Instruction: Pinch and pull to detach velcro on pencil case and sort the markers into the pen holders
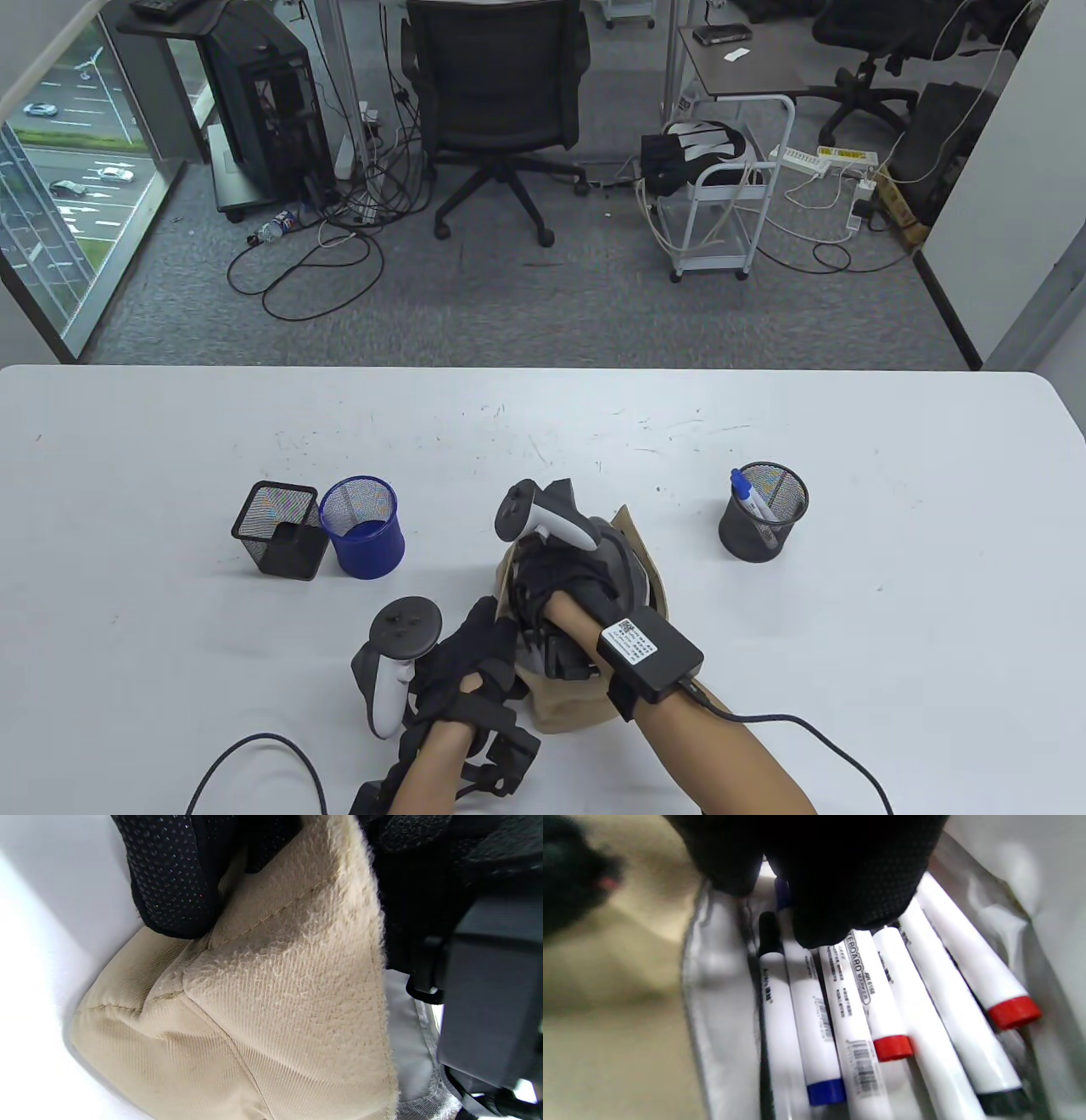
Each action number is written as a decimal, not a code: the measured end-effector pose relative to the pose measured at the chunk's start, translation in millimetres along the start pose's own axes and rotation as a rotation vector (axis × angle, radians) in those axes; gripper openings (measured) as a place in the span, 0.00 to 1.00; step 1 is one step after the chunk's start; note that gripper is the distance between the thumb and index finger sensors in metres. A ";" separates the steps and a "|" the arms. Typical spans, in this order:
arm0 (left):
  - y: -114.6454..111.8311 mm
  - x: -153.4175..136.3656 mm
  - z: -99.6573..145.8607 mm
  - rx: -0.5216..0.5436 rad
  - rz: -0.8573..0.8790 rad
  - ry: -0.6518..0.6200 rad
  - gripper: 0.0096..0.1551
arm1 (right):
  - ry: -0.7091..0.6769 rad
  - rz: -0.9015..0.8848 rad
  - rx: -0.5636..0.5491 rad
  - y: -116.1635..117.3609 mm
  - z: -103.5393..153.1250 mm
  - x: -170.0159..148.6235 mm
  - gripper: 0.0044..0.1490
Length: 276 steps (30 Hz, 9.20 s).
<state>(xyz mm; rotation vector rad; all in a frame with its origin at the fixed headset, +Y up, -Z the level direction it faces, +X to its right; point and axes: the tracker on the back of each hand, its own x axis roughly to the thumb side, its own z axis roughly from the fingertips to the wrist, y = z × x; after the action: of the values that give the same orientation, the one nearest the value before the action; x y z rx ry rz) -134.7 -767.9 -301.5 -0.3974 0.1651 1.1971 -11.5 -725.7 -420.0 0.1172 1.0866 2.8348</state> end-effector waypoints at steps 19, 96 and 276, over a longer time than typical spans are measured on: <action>-0.9 0.5 0.2 0.003 -0.004 0.004 0.41 | 0.030 0.227 -0.165 5.2 5.6 7.4 0.43; 18.8 15.9 2.9 0.230 -0.221 0.102 0.53 | -0.069 -0.343 -0.315 13.4 70.9 -160.1 0.36; -58.2 115.0 -114.3 -0.057 -0.928 0.499 0.41 | -0.068 -0.291 -0.323 18.9 70.1 -148.9 0.36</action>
<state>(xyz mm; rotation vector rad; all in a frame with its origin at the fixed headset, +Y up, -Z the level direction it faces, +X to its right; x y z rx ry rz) -29.4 -729.6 -432.3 -0.7182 0.3304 0.1741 142.5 -711.8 -360.5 0.0261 0.5669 2.6731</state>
